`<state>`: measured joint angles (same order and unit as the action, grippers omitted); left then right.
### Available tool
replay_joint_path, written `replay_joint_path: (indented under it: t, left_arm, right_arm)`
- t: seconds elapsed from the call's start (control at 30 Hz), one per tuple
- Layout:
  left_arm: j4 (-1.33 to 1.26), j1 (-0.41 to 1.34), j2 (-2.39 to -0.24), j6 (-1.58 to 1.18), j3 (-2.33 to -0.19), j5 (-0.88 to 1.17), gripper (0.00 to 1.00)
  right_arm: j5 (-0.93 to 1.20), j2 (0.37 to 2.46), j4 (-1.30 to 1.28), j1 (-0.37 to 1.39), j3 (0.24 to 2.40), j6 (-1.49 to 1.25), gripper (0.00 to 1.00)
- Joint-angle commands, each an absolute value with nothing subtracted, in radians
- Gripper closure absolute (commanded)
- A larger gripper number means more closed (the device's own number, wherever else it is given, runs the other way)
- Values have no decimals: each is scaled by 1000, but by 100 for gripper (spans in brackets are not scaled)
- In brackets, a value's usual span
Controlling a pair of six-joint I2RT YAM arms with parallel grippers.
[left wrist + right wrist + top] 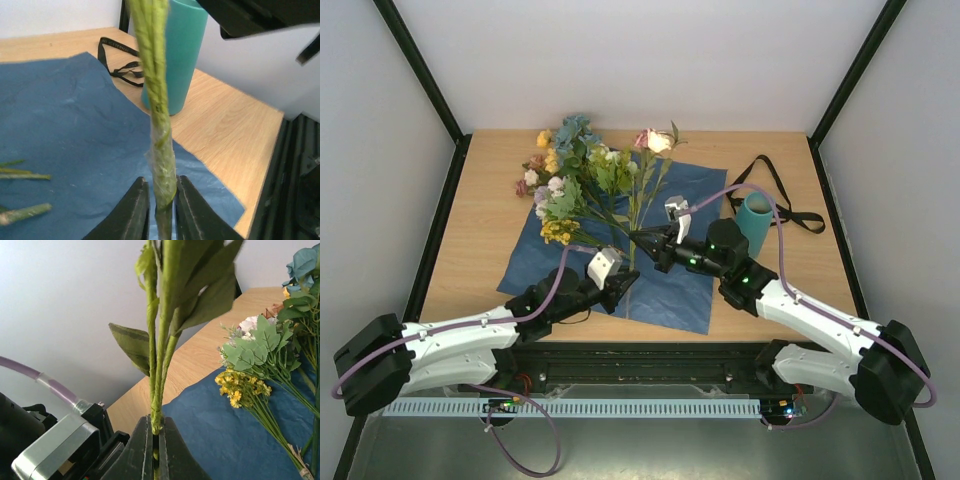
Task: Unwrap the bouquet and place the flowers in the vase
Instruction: Insert the fake flower into the vase.
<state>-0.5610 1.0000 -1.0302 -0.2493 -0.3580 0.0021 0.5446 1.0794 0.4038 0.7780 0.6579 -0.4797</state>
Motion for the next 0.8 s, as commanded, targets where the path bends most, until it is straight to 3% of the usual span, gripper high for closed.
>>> replay_joint_path:
  t: [0.0,0.13,0.33,0.57,0.77]
  left_arm:
    - [-560,997,-1023,-247,-376,-32,72]
    - [-545,996,-992,-248,-369,-94,34]
    - [-519,999,-943,-243,-357,-204,4]
    - [-437,1005,-952,-254,-377,-492,1]
    - [-433,1005,-954,-263,-375,-571,1]
  right_arm:
    - [545,1045,499,783,650,-449,99]
    - [388,989,379,783,703,-345,99]
    - [64,920,154,783,869,-226,99]
    - [-322,914,-8,784,1118,-104,99]
    - [-625,954,-46,784,1247,43,99]
